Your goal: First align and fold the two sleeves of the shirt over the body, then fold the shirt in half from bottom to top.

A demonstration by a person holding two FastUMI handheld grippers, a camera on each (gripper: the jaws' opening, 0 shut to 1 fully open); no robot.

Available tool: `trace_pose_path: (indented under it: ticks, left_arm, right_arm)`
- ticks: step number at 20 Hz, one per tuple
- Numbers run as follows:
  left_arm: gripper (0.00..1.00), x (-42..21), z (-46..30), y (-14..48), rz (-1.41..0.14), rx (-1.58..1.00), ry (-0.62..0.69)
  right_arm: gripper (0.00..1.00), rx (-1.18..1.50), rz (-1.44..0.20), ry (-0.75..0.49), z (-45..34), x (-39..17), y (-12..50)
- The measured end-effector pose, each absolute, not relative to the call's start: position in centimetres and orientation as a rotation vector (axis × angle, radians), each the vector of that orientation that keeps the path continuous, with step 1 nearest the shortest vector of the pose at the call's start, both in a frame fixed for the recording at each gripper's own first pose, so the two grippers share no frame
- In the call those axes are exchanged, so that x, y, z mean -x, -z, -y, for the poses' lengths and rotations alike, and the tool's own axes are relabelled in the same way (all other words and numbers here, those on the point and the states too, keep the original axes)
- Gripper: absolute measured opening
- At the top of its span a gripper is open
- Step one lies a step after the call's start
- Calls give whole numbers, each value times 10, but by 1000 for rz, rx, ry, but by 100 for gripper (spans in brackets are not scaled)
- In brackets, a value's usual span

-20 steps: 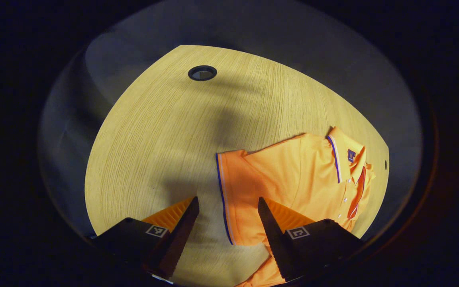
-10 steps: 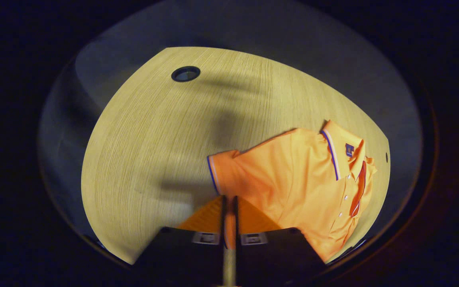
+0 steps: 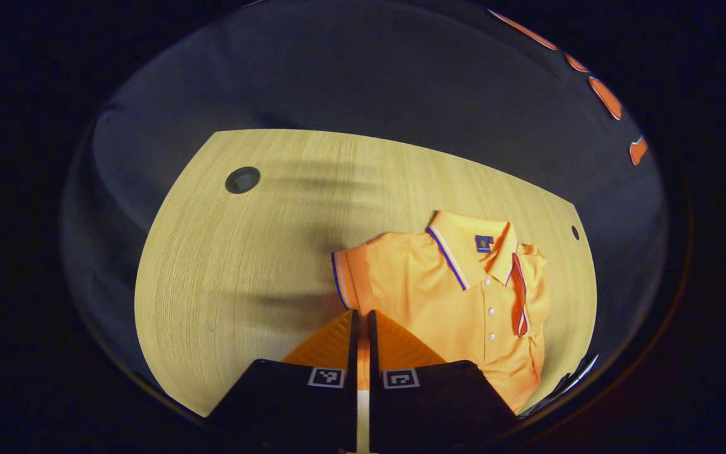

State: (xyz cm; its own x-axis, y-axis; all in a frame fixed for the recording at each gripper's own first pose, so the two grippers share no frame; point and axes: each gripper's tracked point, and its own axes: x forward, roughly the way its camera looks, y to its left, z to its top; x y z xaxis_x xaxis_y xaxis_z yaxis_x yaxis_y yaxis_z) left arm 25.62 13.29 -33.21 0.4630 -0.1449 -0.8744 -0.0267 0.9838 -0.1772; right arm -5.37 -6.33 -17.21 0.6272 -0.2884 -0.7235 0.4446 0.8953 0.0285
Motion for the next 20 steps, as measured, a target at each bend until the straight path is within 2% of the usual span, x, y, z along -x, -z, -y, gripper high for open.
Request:
trace_pose_path:
  ticks: [4,6,7,8,10,11,12,14,20]
  left_arm:
    - [8,-263,-93,330,-1075,207,130]
    - [17,-261,-58,325,-1074,292,227]
    - [40,-258,-46,324,-1076,326,265]
    - [43,-255,-41,320,-1071,336,292]
    - [79,-256,-44,325,-1051,273,290]
    - [92,-255,-48,324,-1037,237,286]
    - [100,-254,-49,320,-1020,217,286]
    - [96,-246,-52,302,-972,199,279]
    - [97,-202,-57,230,-786,190,220]
  right_arm:
    - [98,-216,-789,439,69,63,171]
    - [98,-232,-798,457,73,70,174]
    - [98,-239,-801,462,73,72,175]
    - [98,-242,-803,472,74,75,176]
    - [98,-243,-803,486,76,79,176]
    - [98,-242,-802,492,76,79,176]
    - [98,-240,-797,491,75,80,176]
    - [98,-229,-783,474,74,77,175]
    - [98,-182,-710,342,63,57,166]
